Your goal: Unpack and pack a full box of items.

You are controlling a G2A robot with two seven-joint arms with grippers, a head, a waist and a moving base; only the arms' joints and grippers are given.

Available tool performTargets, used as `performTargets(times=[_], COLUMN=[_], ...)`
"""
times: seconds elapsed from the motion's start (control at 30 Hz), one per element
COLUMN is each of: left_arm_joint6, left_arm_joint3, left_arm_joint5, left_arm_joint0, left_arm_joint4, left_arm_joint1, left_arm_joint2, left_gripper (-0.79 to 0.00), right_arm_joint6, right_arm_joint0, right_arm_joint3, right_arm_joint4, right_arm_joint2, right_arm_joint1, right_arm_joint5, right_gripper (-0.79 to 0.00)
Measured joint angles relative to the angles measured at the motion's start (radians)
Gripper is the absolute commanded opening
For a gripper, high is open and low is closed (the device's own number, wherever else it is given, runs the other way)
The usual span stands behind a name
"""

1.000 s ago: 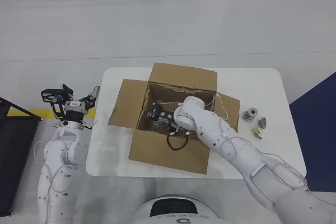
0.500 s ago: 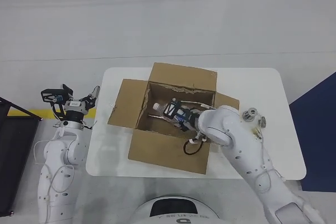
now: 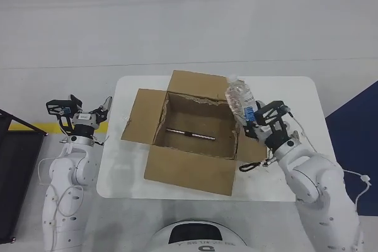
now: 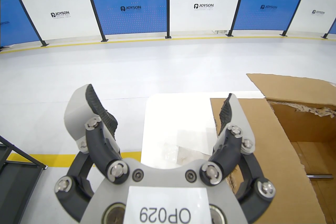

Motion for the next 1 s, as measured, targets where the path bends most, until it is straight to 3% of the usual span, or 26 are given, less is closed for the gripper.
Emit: performTargets(times=[0.17,0.27,0.53,0.63,1.0], left_arm_joint6=[0.0,0.0,0.0,0.0,0.0], left_arm_joint3=[0.0,0.0,0.0,0.0,0.0], left_arm_joint5=[0.0,0.0,0.0,0.0,0.0], left_arm_joint0=[0.0,0.0,0.0,0.0,0.0], left_arm_joint4=[0.0,0.0,0.0,0.0,0.0], left_arm_joint1=[0.0,0.0,0.0,0.0,0.0], left_arm_joint2=[0.0,0.0,0.0,0.0,0.0], left_gripper=[0.0,0.0,0.0,0.0,0.0], right_arm_joint6=[-0.143,-0.163,-0.161,-0.161,-0.115], right_arm_joint0=[-0.176,-0.225,-0.222,-0.208,-0.23], right_arm_joint3=[0.075,0.105,0.103,0.125,0.408], right_arm_joint4=[0.141,0.182,0.179,0.143,0.304], right_arm_joint2=[0.193,0.247,0.245,0.228,0.41], right_arm_joint1=[-0.004,-0.008,-0.007,-0.01,-0.006], right_arm_joint5=[0.061,0.13,0.12,0.161,0.175], right_gripper=[-0.785,-0.785,-0.785,-0.785,-0.785])
